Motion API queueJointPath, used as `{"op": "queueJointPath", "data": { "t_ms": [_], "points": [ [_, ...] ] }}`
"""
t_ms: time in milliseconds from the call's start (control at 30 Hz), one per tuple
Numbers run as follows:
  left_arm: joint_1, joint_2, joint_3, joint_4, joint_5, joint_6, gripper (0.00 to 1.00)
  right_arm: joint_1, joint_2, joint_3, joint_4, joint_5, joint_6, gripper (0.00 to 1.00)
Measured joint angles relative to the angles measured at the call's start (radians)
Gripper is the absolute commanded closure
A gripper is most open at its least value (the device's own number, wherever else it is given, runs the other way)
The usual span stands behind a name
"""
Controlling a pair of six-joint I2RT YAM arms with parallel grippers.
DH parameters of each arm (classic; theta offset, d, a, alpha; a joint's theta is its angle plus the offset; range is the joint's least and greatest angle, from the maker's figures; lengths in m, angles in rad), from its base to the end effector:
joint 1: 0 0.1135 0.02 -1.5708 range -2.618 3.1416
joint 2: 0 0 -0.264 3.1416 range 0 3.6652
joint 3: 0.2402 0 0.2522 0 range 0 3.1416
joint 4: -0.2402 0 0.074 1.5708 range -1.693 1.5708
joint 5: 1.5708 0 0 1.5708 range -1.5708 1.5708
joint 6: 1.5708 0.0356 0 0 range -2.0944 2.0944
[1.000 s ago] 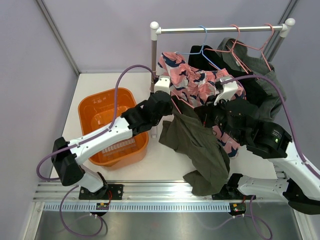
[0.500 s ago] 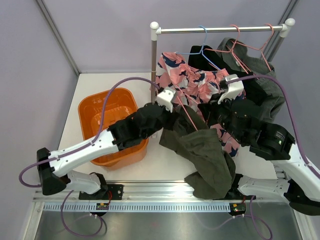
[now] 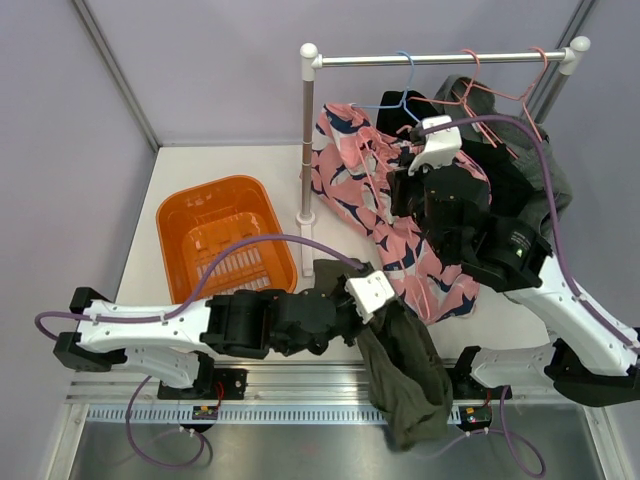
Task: Remove the shorts from the hanger
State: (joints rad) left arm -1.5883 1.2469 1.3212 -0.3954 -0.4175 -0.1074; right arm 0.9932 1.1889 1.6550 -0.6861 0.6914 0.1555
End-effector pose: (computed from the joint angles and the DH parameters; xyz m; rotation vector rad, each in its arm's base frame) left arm 0.0096 -0.2771 0.4082 1.0759 1.6109 -0.7673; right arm 0.1350 0.1656 0.5000 -0.2399 1.7283 0.2227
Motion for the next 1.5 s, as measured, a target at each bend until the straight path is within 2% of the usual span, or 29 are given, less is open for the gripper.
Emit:
{"op": "queueJointPath", "data": {
  "t_ms": [133,267,433,567,667,767,833,900,1067,1267,1500],
  "points": [
    [0.018,-0.018,0.076,-0.063,-0.189,0.034,1.00,0.000,-0.003,0.079,-0.017,0.052,-0.011,1.00],
    [0.067,-0.020,0.303,-0.081,-0.346,0.134,1.00,0.000,-0.054,0.101,-0.043,0.077,-0.011,1.00],
    [0.085,-0.039,0.617,0.183,-0.505,0.516,1.00,0.000,-0.107,0.103,-0.090,0.079,-0.003,1.00],
    [0.085,-0.035,0.846,0.467,-0.534,0.810,1.00,0.000,-0.122,0.105,-0.129,0.078,0.007,1.00],
    [0.086,-0.081,0.861,0.624,-0.547,0.952,1.00,0.000,-0.126,0.105,-0.148,0.077,0.012,1.00],
    [0.096,-0.181,0.697,0.732,-0.566,1.009,1.00,0.000,-0.132,0.101,-0.158,0.076,0.019,1.00],
    [0.121,-0.259,0.523,0.752,-0.583,0.983,1.00,0.000,-0.141,0.091,-0.158,0.074,0.024,1.00],
    [0.178,-0.305,0.361,0.694,-0.587,0.895,1.00,0.000,-0.152,0.077,-0.159,0.073,0.030,1.00],
    [0.409,-0.318,0.128,0.363,-0.484,0.543,1.00,0.000,-0.165,0.067,-0.180,0.065,0.047,1.00],
    [0.581,-0.227,0.100,0.081,-0.336,0.246,1.00,0.000,-0.167,0.065,-0.196,0.050,0.066,1.00],
    [0.838,-0.210,0.133,-0.104,-0.225,-0.016,1.00,0.000,-0.190,0.035,-0.214,0.047,0.081,1.00]
  ]
}}
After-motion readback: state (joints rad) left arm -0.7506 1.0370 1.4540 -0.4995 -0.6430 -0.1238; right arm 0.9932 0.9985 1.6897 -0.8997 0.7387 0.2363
